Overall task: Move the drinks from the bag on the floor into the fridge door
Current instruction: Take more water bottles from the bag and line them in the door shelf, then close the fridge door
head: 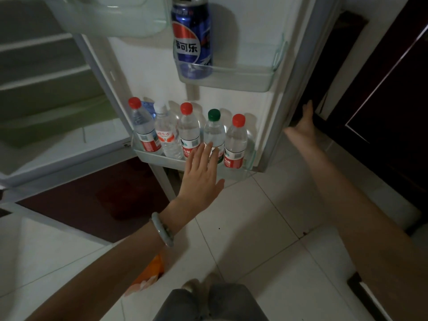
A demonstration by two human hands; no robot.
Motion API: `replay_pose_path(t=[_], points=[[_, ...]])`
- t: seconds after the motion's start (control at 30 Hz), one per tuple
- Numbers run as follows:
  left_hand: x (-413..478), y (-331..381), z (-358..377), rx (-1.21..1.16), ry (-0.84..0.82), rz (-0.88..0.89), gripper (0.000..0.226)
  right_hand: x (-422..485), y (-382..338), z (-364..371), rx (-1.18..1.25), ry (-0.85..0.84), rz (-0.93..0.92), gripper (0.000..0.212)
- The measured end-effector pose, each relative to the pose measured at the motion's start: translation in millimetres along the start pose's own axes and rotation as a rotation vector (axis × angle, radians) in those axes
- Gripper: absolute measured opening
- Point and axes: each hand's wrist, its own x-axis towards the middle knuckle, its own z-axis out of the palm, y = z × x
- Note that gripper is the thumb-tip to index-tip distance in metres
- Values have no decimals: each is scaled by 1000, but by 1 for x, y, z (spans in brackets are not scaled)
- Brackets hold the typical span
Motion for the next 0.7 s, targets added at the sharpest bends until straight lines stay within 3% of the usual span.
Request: replay_pose_path(t=[0.1, 0.3, 0.7], points=[[-6, -1, -2, -2, -18, -19, 76, 5, -3, 0, -20, -63, 9, 96], [-14, 6, -9, -7, -73, -35, 76, -11, -6, 7, -19, 1, -20, 86], [-67, 5, -29, 26, -16, 51, 81, -102, -4, 5, 5, 13, -97, 90]])
